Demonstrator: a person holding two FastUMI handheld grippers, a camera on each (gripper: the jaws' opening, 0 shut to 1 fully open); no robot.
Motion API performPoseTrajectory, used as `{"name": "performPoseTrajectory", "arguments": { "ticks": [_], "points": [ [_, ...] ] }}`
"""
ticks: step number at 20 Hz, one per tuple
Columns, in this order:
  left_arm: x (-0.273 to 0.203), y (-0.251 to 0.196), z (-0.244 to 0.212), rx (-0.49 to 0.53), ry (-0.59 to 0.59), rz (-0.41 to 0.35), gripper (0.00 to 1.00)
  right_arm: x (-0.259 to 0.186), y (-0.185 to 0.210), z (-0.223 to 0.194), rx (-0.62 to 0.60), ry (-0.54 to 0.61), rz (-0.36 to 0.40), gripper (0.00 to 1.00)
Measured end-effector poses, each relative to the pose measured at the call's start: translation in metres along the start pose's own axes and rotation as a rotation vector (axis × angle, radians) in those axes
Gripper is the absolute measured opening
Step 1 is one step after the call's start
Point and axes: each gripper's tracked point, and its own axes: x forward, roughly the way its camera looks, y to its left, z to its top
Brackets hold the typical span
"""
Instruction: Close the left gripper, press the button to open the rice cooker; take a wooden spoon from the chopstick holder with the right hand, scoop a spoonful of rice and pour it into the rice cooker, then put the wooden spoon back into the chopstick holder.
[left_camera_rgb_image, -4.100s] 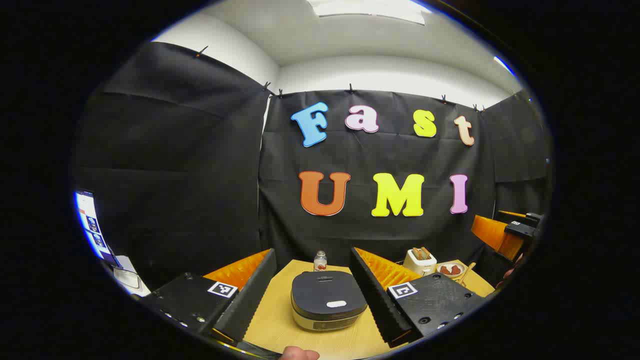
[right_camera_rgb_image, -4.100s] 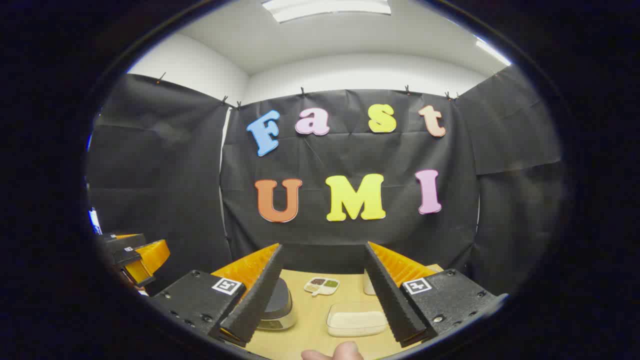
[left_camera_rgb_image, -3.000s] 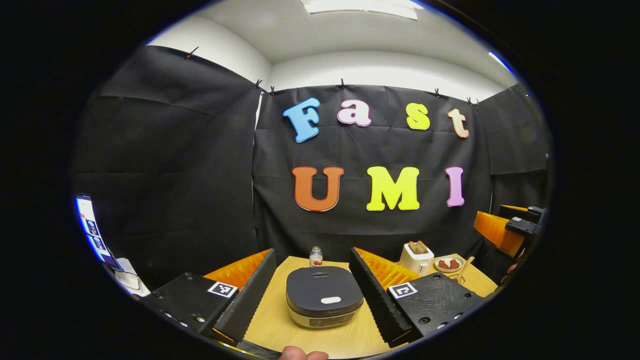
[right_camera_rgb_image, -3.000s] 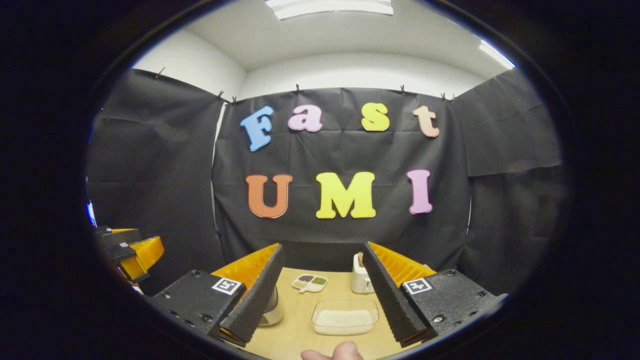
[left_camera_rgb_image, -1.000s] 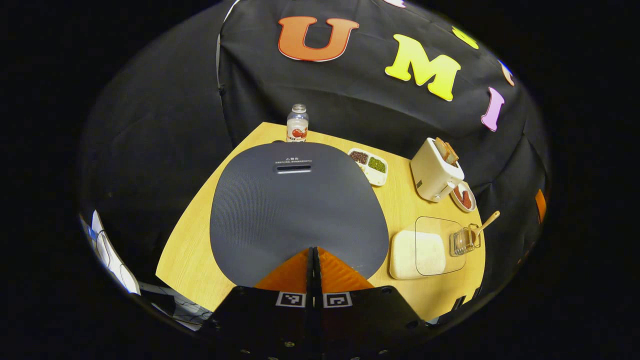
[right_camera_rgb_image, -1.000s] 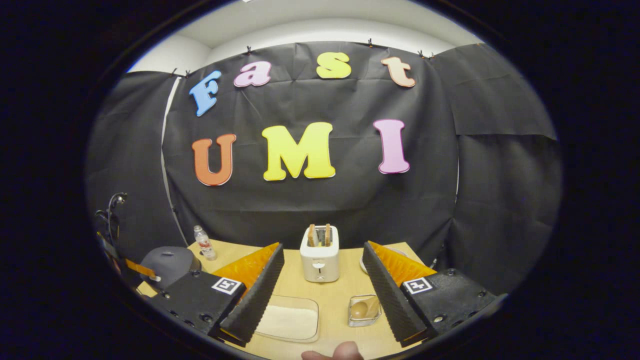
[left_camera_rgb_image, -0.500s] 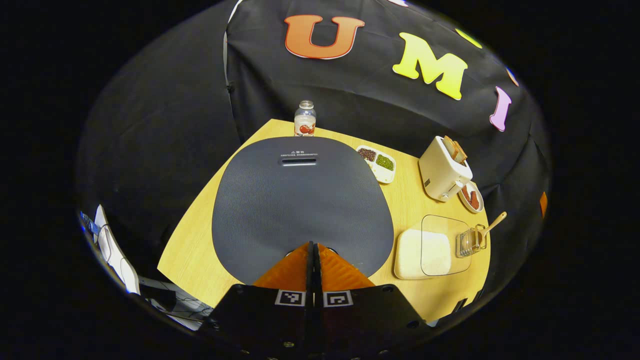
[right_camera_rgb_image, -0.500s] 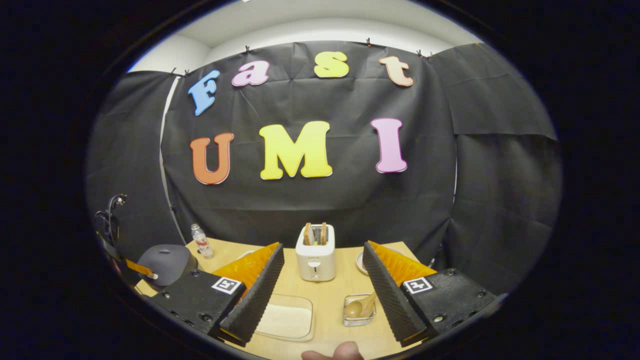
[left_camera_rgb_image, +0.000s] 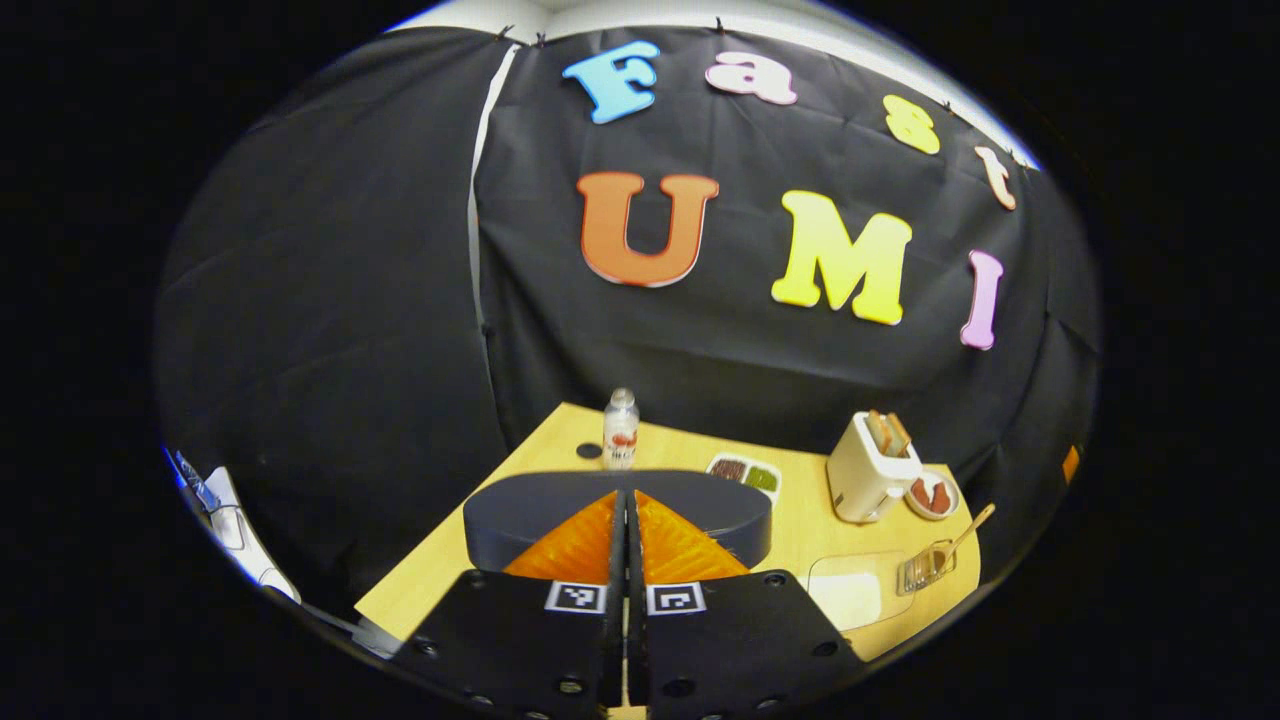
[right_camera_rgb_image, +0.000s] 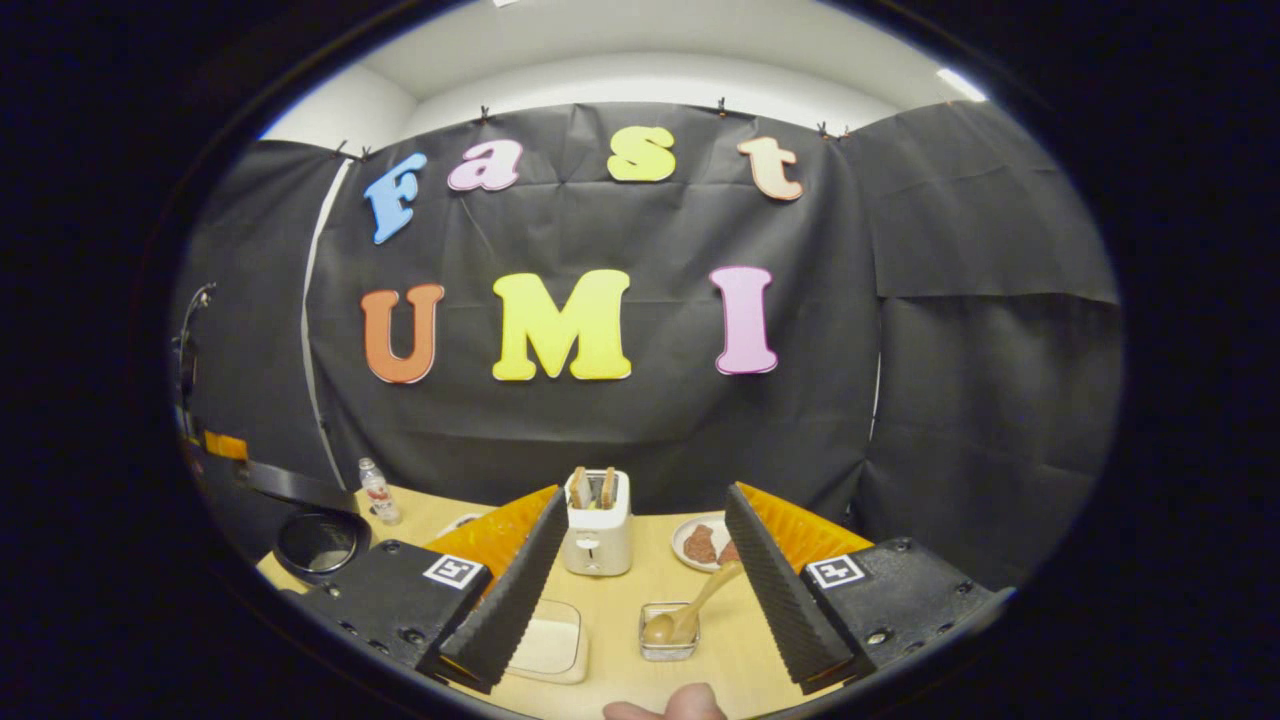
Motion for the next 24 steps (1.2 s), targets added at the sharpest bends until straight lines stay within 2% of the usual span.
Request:
{"name": "performPoseTrajectory", "arguments": {
  "ticks": [2,3,5,6,7,10,11,12,13,20,24],
  "points": [
    [-0.003,0.0,0.021,-0.023,-0.042,-0.017,0.07,-0.002,-0.004,0.001,0.002,-0.001,-0.005,1.0],
    [-0.004,-0.007,0.022,-0.049,-0.041,-0.038,0.19,-0.003,-0.006,0.003,-0.001,-0.006,-0.006,1.0],
    [-0.008,-0.012,0.031,-0.068,-0.063,-0.06,0.19,-0.003,-0.009,0.004,-0.007,-0.014,0.0,0.99],
    [-0.015,-0.016,0.032,-0.056,-0.082,-0.071,0.24,-0.003,-0.011,0.001,-0.004,-0.009,0.001,1.0],
    [-0.021,-0.021,0.036,-0.04,-0.106,-0.087,0.43,-0.003,-0.015,-0.002,0.002,0.0,0.001,1.0],
    [-0.041,-0.024,0.042,-0.005,-0.172,-0.074,1.0,0.002,-0.028,-0.014,0.02,0.032,-0.003,1.0],
    [-0.046,-0.026,0.044,0.007,-0.191,-0.063,0.89,0.005,-0.031,-0.018,0.024,0.042,-0.002,1.0],
    [-0.051,-0.03,0.045,0.021,-0.207,-0.058,0.83,0.009,-0.034,-0.024,0.022,0.051,-0.002,1.0],
    [-0.055,-0.034,0.046,0.028,-0.22,-0.056,0.95,0.013,-0.038,-0.03,0.021,0.061,-0.004,1.0],
    [-0.065,-0.047,0.041,0.051,-0.241,-0.027,0.94,0.06,-0.049,-0.112,0.099,0.215,0.021,1.0],
    [-0.064,-0.055,0.04,0.061,-0.244,-0.019,0.94,0.095,-0.057,-0.159,0.073,0.306,0.025,1.0]
  ]
}}
